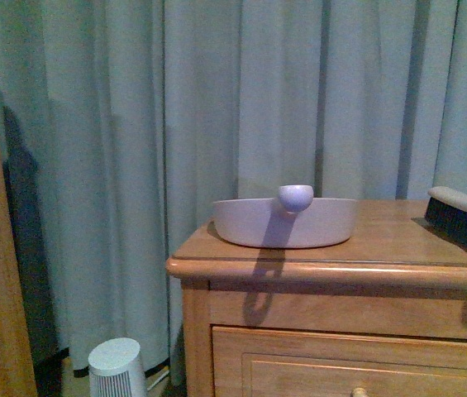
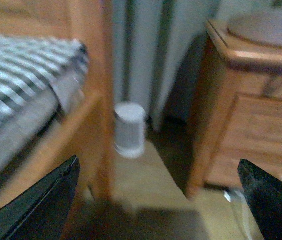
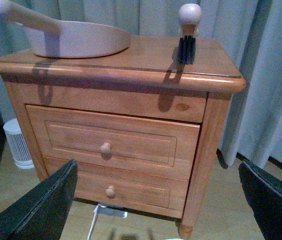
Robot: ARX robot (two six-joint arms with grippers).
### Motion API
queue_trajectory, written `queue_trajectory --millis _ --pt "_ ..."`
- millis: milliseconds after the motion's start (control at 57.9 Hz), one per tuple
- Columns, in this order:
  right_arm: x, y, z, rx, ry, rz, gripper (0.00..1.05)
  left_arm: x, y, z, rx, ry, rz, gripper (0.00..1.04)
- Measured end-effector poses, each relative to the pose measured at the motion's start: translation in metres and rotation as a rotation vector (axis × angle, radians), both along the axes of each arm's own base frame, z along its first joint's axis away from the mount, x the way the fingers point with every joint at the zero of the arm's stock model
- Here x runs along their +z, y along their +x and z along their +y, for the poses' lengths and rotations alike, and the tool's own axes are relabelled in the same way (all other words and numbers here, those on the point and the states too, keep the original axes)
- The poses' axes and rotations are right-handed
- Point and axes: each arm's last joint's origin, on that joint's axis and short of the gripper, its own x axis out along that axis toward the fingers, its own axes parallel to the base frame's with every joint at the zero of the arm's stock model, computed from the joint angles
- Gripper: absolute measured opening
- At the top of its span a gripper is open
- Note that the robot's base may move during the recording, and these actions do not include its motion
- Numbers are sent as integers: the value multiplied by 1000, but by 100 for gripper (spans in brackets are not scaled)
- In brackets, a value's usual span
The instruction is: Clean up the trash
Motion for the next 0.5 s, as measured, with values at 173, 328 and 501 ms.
queue_trajectory --millis 173,328,501 --pt "0 0 0 0 0 0 97 -8 1 0 -41 -118 164 97" --pt "0 0 0 1 0 0 97 -8 1 0 -39 -128 165 97" --pt "0 0 0 0 0 0 97 -8 1 0 -38 -133 165 97"
